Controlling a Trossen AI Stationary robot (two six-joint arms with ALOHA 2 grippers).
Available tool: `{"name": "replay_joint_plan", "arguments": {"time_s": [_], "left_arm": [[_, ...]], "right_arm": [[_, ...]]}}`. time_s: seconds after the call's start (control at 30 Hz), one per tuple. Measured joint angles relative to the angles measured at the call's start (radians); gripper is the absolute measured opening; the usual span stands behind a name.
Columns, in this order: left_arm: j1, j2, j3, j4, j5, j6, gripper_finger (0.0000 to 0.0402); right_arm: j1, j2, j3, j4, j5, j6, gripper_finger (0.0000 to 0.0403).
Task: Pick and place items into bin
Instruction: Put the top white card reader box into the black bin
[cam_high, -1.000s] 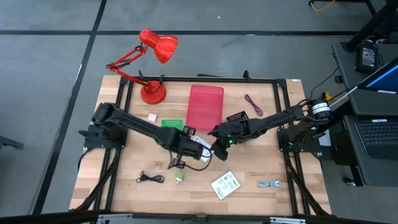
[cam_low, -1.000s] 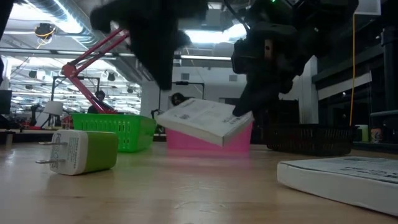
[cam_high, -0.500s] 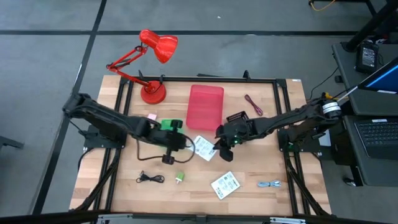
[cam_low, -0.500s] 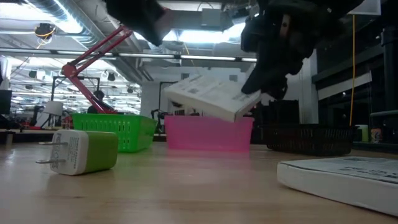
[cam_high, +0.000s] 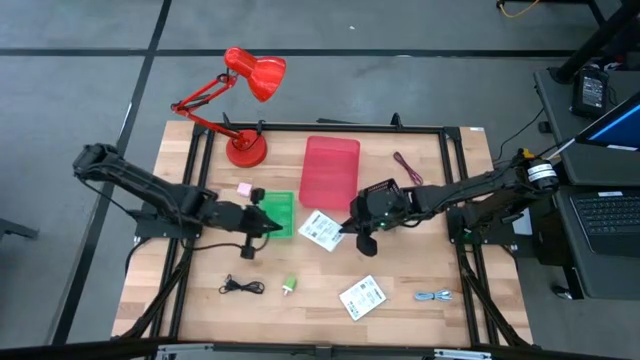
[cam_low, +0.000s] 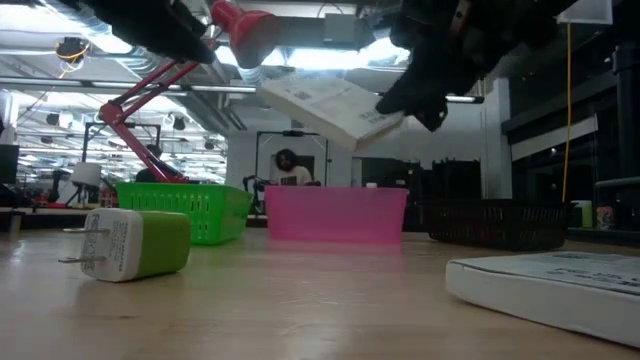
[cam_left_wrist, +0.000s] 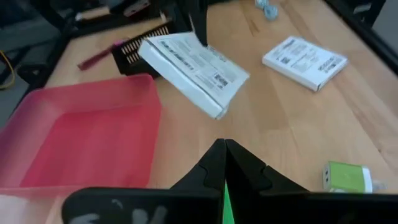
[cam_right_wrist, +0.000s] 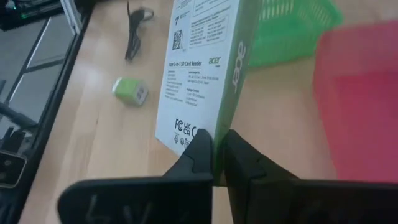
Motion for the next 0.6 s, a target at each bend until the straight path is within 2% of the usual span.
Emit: {"name": "replay_joint_plan", "arguments": {"time_s": [0.23, 0.4, 0.6], "left_arm": [[0.000, -0.133, -0.122, 0.064, -0.009, 0.029, 0.0003], [0.000, -0.223, -0.181, 0.093, -0.038, 0.043, 0.0003], [0.001, -0.316, -0.225, 0.110, -0.039, 0.064, 0.0003]], "right_arm": [[-0.021, 0.000, -0.012, 0.101, 0.004, -0.070, 0.0005], [-0.021, 0.001, -0.130, 0.312, 0.048, -0.073, 0.0005], [-0.021, 0.001, -0.190, 0.408, 0.086, -0.073, 0.0006]]}}
